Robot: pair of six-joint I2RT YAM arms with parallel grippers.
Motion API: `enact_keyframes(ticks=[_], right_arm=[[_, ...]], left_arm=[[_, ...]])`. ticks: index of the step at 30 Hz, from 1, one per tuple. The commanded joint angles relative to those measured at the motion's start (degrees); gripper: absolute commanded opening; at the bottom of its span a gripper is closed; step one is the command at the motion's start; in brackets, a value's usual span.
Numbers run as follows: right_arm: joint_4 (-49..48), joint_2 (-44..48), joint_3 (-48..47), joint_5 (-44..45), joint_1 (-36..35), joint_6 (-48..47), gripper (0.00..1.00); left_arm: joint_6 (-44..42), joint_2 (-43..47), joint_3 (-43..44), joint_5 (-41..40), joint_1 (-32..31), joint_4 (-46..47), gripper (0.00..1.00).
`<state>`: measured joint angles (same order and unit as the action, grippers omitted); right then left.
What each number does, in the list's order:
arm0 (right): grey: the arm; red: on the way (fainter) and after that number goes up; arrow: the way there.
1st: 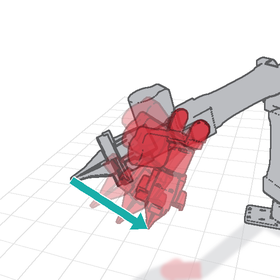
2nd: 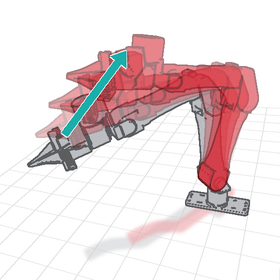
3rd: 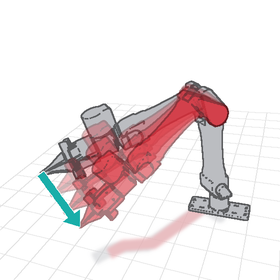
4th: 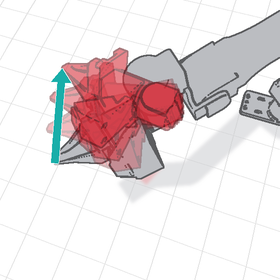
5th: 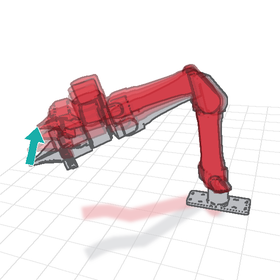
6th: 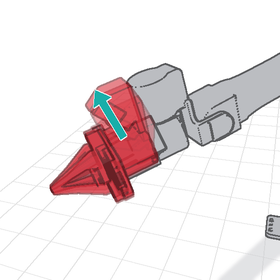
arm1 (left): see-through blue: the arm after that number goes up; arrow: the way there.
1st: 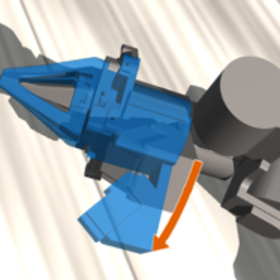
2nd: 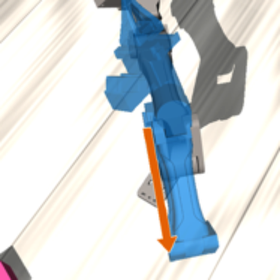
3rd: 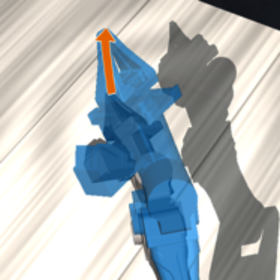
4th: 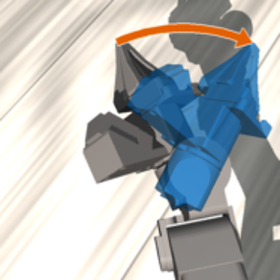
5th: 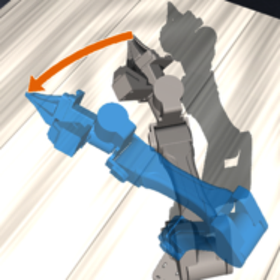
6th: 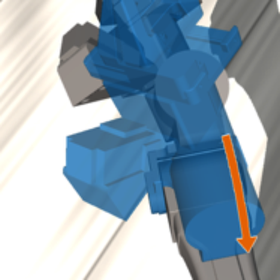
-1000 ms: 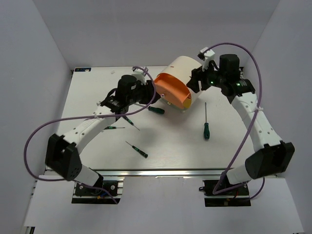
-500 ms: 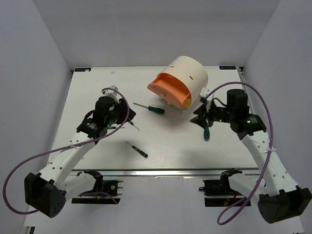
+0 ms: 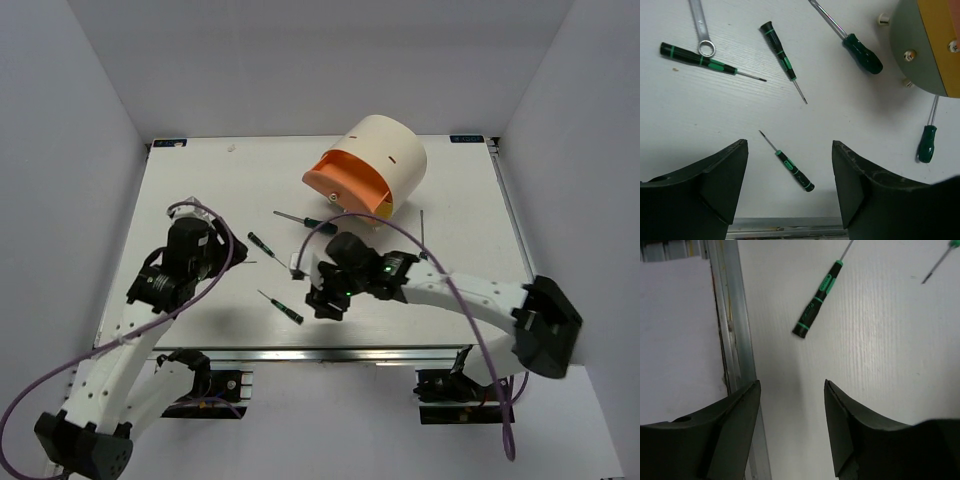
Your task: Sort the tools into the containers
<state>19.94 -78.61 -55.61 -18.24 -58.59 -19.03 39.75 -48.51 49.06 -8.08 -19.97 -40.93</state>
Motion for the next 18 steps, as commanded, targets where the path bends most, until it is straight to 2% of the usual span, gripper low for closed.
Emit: enact_keyframes(ticks=[1,7,13,18], right_arm=[[-7.02,-8.01,-6.95,7.17,-4.5,10.31,0.6],[-2.28,-24.37,-21.45,12.51,-9.17,18.4,0.6],[-2.8,-31.68,-24.1,15.94,-11.8,20.6,0.62],[-4.55,-35.03,-23.75,23.33,-12.78,21.4,0.62]], left_arm=[[2.61,7.0,1.48,-5.28,0.28,-7.05,0.77],[4.46,15.72,1.74,-7.65,0.28,-11.8,0.77],[4.29,20.82,3.24,-8.88,0.28,-15.4,0.78],[4.02,21.53,3.85,-9.5,0.28,-17.17,0.78]])
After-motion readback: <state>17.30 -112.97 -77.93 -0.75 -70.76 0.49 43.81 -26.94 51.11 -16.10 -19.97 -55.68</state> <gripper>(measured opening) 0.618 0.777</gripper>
